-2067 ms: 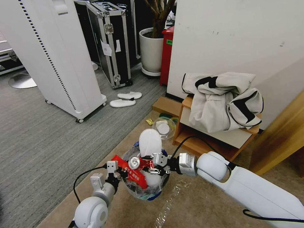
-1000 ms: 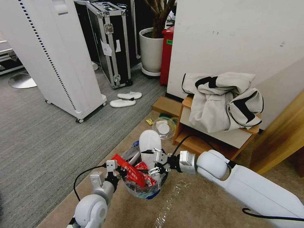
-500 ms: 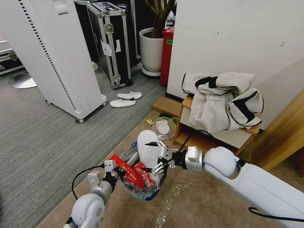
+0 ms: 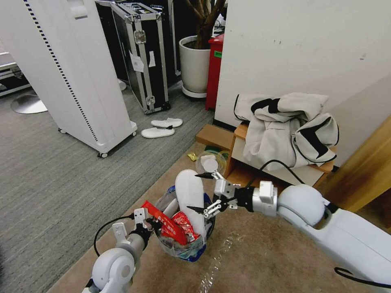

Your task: Pick up the trash bin and place the garbage on the floor into it.

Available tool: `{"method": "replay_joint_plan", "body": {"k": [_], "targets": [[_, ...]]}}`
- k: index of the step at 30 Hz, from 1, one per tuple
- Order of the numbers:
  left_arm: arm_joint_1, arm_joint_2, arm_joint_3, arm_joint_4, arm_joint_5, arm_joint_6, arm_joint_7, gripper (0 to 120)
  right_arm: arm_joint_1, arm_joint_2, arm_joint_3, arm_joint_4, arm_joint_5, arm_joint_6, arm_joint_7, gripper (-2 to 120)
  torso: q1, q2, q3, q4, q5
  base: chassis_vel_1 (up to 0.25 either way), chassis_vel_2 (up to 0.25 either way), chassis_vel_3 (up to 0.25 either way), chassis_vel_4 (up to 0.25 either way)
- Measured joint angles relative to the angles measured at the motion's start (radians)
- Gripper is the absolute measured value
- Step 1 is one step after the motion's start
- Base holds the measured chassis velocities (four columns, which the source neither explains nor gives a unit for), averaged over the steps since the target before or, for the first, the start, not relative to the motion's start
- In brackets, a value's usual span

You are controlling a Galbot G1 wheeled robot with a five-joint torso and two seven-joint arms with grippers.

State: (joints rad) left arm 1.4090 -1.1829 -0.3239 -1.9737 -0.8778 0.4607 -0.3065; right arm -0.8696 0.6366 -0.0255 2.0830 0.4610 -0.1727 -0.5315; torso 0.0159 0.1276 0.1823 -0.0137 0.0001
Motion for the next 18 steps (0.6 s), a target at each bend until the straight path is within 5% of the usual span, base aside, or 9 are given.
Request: {"method": "replay_joint_plan", "body": {"k": [8, 18], "targets": [[-0.006, -0.016, 0.005, 0.01, -0.053, 0.034, -0.045, 1, -0.185, -0.041, 0.202, 0.052, -0.018, 0.016, -0.016, 100, 0.0, 0.0, 0.0, -0.0001, -0.0002, 0.0, 0.0, 0.0, 0.0], [-0.011, -0.048, 0.001, 0.026, -0.112, 0.06, -0.132, 1, -0.201, -0.023, 0.238, 0.051, -0.023, 0.021, -0.031, 100, 0.0, 0.0, 0.0, 0.0003, 0.0, 0.0, 0.0, 0.0, 0.0]]}}
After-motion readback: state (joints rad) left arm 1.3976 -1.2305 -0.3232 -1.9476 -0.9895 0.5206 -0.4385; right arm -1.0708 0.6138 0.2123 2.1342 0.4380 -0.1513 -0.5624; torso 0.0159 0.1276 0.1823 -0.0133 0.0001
